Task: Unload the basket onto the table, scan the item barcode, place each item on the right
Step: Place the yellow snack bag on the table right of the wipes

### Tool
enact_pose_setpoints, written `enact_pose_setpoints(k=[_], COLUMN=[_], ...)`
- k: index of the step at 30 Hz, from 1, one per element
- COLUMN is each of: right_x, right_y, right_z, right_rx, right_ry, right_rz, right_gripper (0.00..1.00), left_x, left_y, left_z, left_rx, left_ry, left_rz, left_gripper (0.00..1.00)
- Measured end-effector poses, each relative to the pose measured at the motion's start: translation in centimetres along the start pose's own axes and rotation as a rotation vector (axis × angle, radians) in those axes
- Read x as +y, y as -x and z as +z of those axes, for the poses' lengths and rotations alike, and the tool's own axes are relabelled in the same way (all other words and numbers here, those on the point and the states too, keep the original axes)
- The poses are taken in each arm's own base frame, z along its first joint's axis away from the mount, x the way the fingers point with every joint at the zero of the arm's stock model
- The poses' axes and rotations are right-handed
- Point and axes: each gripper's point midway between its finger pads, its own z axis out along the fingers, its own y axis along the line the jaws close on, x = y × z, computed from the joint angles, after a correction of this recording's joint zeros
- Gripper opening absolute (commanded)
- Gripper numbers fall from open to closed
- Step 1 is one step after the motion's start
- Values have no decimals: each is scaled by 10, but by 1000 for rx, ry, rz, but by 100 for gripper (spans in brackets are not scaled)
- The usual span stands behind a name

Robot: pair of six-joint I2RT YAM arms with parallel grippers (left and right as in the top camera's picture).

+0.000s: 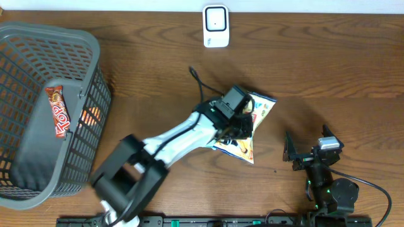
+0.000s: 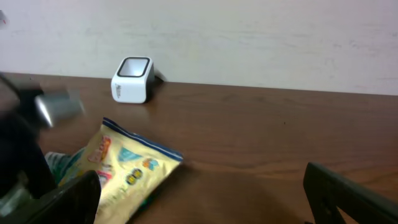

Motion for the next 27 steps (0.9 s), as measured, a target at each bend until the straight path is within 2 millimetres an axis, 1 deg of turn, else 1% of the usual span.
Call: enact_pose_setpoints(k=[1, 2, 3, 4, 8, 12, 14, 15, 16, 17, 18, 19, 20, 21, 22, 23, 24, 25, 26, 27], right_x=[0, 0, 0, 0, 0, 0, 0, 0, 0, 0, 0, 0, 0, 0, 0, 0, 0, 0, 0, 0], right_y=[0, 0, 0, 0, 0, 0, 0, 0, 0, 0, 0, 0, 0, 0, 0, 0, 0, 0, 0, 0], right_z=[0, 0, 0, 0, 0, 0, 0, 0, 0, 0, 0, 0, 0, 0, 0, 0, 0, 0, 0, 0], right_rx=[0, 0, 0, 0, 0, 0, 0, 0, 0, 0, 0, 0, 0, 0, 0, 0, 0, 0, 0, 0], right_ry=[0, 0, 0, 0, 0, 0, 0, 0, 0, 0, 0, 0, 0, 0, 0, 0, 0, 0, 0, 0], right_rz=[0, 0, 0, 0, 0, 0, 0, 0, 0, 0, 0, 0, 0, 0, 0, 0, 0, 0, 0, 0], right_gripper=[99, 99, 99, 99, 99, 99, 99, 99, 99, 99, 99, 99, 99, 99, 99, 99, 99, 99, 99, 99], left_x=[6, 15, 18, 19, 12, 9, 8, 4, 0, -6, -16, -26, -35, -44, -51, -54, -55, -52, -47, -37], left_y=[-4, -9, -11, -13, -14, -15, -17, -16, -14, -8, 0, 9, 18, 26, 32, 38, 43, 48, 53, 59], left_z=[8, 22, 28, 32, 39, 38, 32, 23, 16, 3, -20, -42, -70, -97, -127, -154, -180, -208, -230, -261], left_rx=[21, 53, 64, 75, 88, 85, 82, 64, 44, 2, -64, -131, -210, -285, -363, -435, -501, -574, -634, -719], left_ry=[15, 34, 38, 33, 17, 18, 29, 31, 28, 31, 26, 15, 8, -4, -16, -20, -20, -11, 4, 31], left_rz=[-16, -36, -43, -49, -48, -43, -34, -12, 6, 29, 65, 93, 127, 153, 174, 192, 205, 204, 199, 180], left_gripper=[7, 7, 7, 7, 7, 7, 8, 8, 17, 25, 35, 53, 64, 72, 83, 90, 93, 94, 95, 96])
